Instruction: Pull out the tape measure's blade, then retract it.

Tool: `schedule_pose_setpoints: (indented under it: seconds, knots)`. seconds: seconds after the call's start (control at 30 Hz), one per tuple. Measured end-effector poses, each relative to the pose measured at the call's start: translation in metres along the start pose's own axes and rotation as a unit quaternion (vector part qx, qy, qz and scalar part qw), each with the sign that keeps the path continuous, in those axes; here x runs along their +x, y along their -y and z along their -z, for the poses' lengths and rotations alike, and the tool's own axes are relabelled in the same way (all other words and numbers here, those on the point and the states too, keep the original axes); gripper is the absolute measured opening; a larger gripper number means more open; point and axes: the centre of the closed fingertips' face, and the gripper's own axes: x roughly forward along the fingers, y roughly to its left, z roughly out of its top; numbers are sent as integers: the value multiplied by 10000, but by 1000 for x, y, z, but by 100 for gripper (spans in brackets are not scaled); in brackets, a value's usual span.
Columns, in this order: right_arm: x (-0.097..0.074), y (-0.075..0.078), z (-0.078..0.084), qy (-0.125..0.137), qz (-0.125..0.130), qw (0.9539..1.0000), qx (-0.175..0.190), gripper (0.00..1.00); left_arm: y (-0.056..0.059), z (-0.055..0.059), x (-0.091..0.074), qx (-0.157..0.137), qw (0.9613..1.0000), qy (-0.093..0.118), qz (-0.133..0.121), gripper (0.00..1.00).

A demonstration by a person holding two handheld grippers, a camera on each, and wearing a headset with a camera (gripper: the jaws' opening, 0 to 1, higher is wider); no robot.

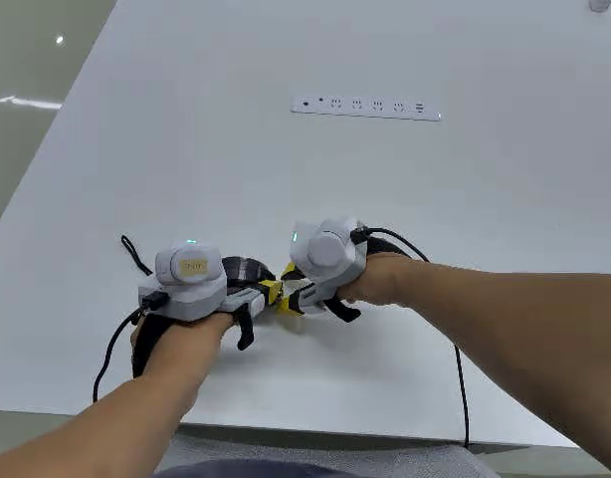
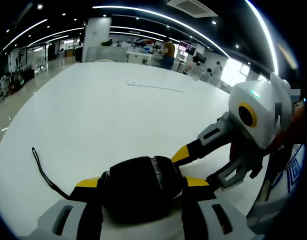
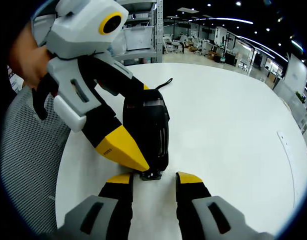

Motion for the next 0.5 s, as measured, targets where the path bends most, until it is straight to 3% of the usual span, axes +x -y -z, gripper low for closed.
schedule_pose_setpoints:
  seconds: [0.03, 0.07, 0.2, 0.33, 0.4, 0.5]
  knots:
    - [-3, 2, -2, 46, 36, 10000, 63, 35, 0, -5, -2, 279, 9996, 104, 7, 61]
    - [-6, 3, -3, 70, 73, 9999, 91, 36, 2, -10, -4, 364, 9991, 208, 46, 61]
    - [-19, 9, -6, 161, 276, 9993, 173, 41, 3, -25, -12, 76, 9989, 353, 293, 69]
    - [-35, 10, -5, 225, 469, 9982, 296, 47, 5, -36, -22, 208, 9969, 500, 572, 75]
    - [-43, 12, -3, 285, 633, 9967, 429, 49, 2, -43, -29, 341, 9952, 692, 602, 81]
    - [-52, 11, 0, 366, 798, 9941, 632, 54, -3, -41, -38, 206, 9952, 674, 674, 89]
